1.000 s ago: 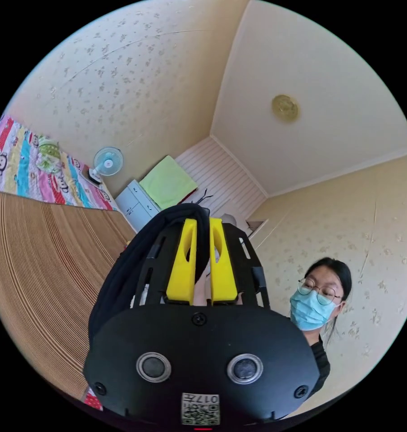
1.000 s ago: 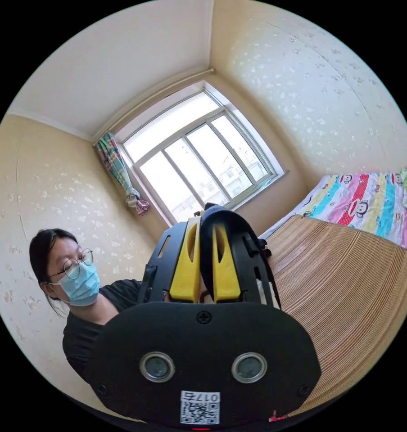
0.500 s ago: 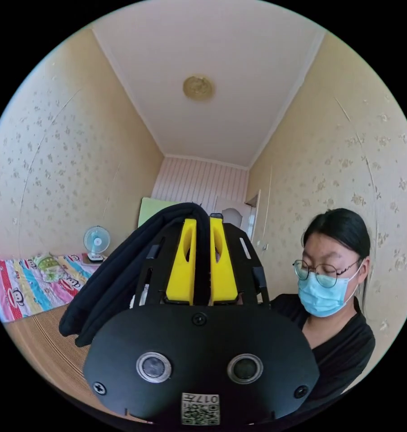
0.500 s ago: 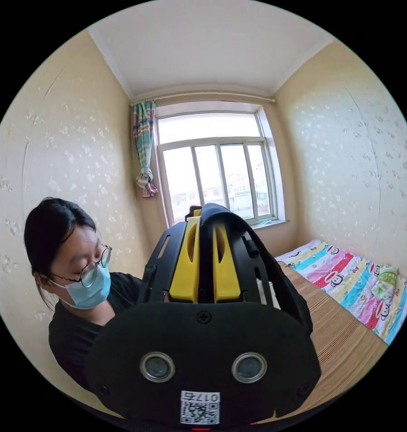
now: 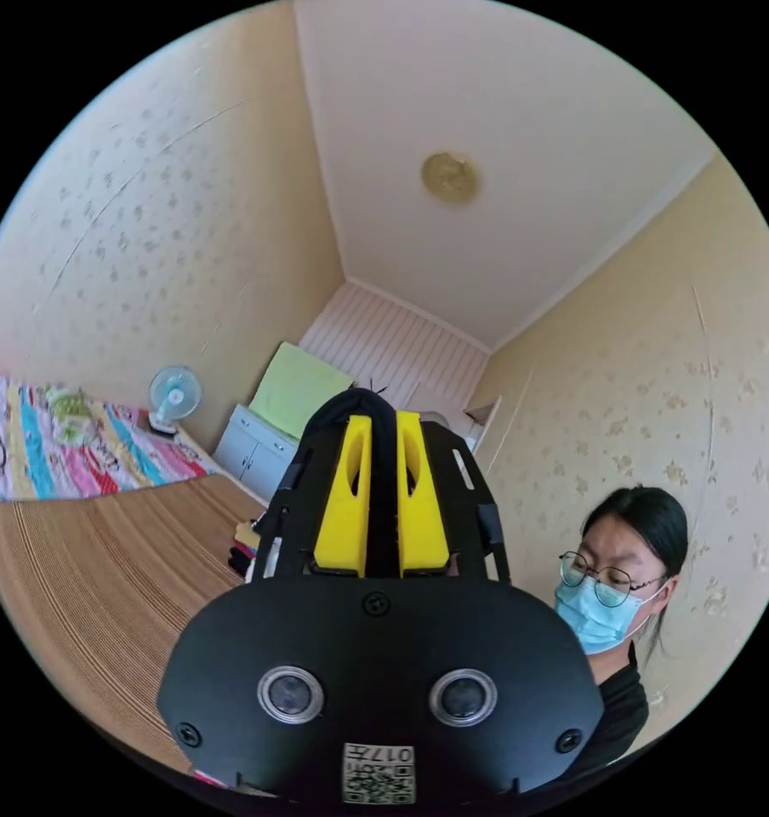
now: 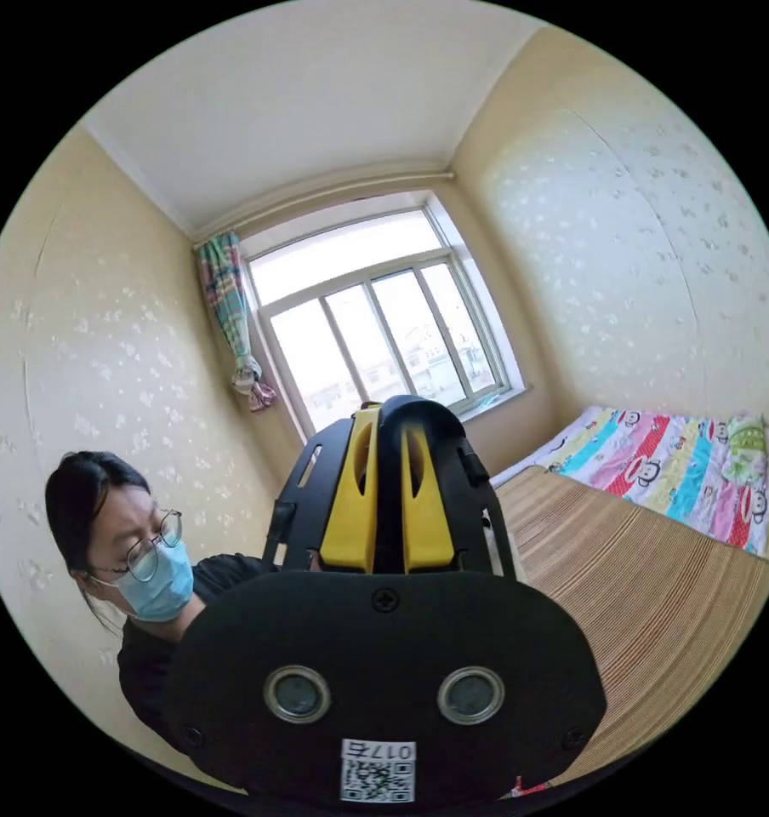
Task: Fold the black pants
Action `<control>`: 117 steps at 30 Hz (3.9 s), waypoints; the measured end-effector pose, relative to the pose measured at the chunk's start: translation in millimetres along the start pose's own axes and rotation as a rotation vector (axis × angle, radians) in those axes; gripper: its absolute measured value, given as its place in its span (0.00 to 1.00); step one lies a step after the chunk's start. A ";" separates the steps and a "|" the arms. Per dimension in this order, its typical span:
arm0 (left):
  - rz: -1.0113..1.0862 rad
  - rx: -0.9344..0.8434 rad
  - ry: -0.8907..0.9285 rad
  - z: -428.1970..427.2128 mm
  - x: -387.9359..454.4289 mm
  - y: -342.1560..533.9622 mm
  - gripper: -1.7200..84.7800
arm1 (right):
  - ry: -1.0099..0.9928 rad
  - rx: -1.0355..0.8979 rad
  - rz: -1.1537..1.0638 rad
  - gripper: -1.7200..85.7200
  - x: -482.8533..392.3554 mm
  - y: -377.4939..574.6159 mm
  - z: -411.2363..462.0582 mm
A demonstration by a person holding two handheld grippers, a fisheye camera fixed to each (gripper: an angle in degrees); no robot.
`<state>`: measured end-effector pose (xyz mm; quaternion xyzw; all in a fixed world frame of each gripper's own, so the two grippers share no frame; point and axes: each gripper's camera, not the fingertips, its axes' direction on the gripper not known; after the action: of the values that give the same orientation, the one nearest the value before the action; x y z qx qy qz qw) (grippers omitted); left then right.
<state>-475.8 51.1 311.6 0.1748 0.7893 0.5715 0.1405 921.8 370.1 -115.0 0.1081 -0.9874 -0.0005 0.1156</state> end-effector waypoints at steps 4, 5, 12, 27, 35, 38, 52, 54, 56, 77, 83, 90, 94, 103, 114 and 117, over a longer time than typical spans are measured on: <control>-0.180 -0.036 -0.112 9.6 -130.5 -13.4 0.08 | 0.052 -0.069 0.193 0.02 159.2 -3.8 27.2; -0.203 -0.045 -0.137 10.8 -151.7 -16.3 0.08 | 0.088 -0.090 0.261 0.02 209.8 -3.9 37.8; -0.261 -0.177 -0.437 25.6 -344.1 25.8 0.08 | 0.405 -0.193 0.363 0.02 394.1 57.1 93.4; -0.530 -0.289 -0.578 9.4 -436.3 309.1 0.11 | 0.403 -0.302 0.705 0.10 474.8 383.9 26.0; -0.547 -0.093 -0.640 -39.8 -487.1 223.1 0.14 | 0.183 -0.188 0.827 0.26 555.6 345.5 -54.5; -0.639 -0.164 -0.718 -41.5 -541.0 195.6 0.15 | 0.122 -0.260 0.858 0.26 570.2 341.4 -46.9; -0.698 -0.559 -0.517 -14.2 -540.0 213.7 0.07 | 0.032 0.008 0.614 0.07 489.6 191.5 -149.4; -0.673 -0.596 -0.455 -17.9 -502.7 230.8 0.07 | 0.045 0.027 0.558 0.07 485.2 154.8 -172.9; -0.665 -0.624 -0.428 -27.1 -463.4 251.2 0.07 | 0.060 0.001 0.499 0.07 476.1 125.4 -194.9; -0.587 -0.262 -0.206 -155.4 -228.8 292.5 0.19 | -0.128 -0.159 0.654 0.09 331.3 284.3 -268.6; -0.489 -0.117 -0.066 -154.6 -233.4 223.9 0.21 | -0.055 -0.228 0.451 0.08 325.9 181.2 -256.8; -0.231 -0.254 -0.247 -114.5 -217.7 76.6 0.14 | 0.054 -0.155 0.361 0.09 357.3 103.1 -277.6; -0.294 -0.215 -0.289 -98.0 -258.7 35.5 0.11 | 0.231 -0.189 0.387 0.12 404.3 79.4 -275.2; -0.310 -0.272 -0.191 -69.9 -298.2 37.7 0.11 | 0.484 -0.254 0.330 0.03 359.2 246.3 -246.9; -0.097 -0.439 -0.062 -61.8 -218.5 142.1 0.11 | 0.404 -0.102 0.779 0.03 541.9 344.6 -222.7; -0.210 -0.530 -0.037 -65.4 -207.4 233.9 0.11 | 0.228 -0.181 0.931 0.03 531.0 395.9 -253.8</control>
<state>-289.8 -28.4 558.7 0.0596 0.6235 0.7370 0.2542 390.9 649.4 263.5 -0.3559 -0.9079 -0.0227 0.2200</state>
